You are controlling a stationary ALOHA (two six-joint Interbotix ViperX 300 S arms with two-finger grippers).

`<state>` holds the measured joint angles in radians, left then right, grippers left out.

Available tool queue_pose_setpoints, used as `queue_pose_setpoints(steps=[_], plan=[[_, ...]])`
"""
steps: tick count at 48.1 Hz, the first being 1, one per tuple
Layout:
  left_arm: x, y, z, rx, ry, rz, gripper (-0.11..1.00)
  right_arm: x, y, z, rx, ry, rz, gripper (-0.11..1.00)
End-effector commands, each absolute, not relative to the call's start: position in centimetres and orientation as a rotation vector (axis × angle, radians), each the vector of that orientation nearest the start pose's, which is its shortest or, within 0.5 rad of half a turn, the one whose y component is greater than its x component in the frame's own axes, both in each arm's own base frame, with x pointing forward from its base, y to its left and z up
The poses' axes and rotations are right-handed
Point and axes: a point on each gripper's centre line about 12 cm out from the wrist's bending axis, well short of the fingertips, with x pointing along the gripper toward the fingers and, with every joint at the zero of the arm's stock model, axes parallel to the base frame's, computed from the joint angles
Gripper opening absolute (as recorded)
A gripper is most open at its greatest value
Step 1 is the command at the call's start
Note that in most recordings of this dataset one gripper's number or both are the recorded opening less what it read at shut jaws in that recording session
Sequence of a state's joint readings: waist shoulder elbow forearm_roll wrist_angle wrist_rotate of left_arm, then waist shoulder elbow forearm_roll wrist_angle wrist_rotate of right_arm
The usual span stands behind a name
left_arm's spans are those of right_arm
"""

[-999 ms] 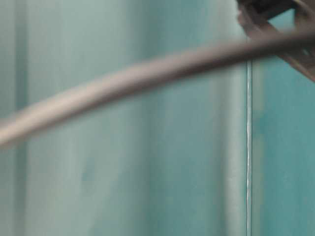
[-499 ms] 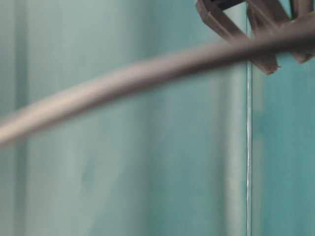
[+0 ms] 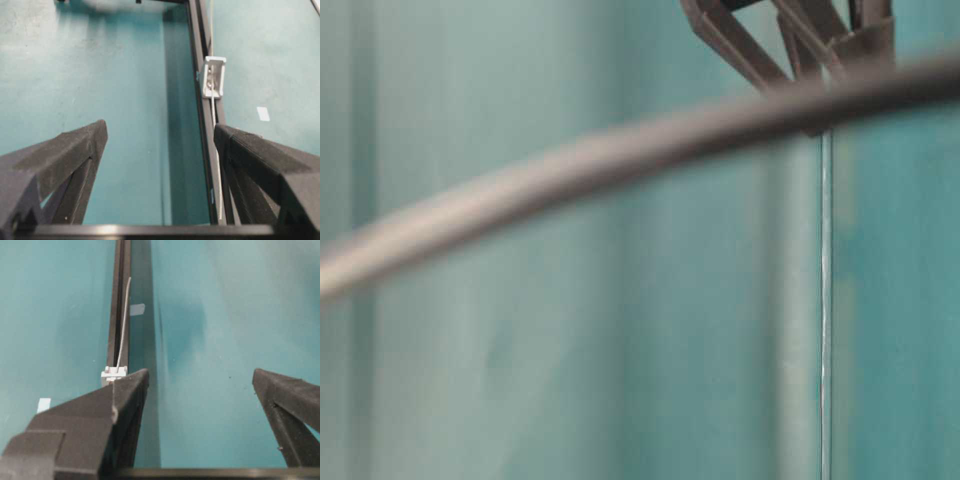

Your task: Insert the wire through the hole in the metal fitting marked with a red label.

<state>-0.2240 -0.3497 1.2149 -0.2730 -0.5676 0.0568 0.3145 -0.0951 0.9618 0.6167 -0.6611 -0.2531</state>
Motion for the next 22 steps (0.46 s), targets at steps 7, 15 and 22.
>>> queue_pose_setpoints(steps=[7,15,22], plan=[[26.03,-4.09,17.26,-0.116,0.283,-0.052,0.81,32.72,6.03,17.97,0.156,0.241,-0.086,0.93],[25.93,-4.05,17.22,-0.115,0.28,-0.051,0.81,32.53,5.88,17.78,0.156,0.238,-0.094,0.93],[25.99,-4.05,17.03,-0.114,0.284,-0.049,0.8,32.52,5.84,17.75,0.156,0.235,-0.096,0.93]])
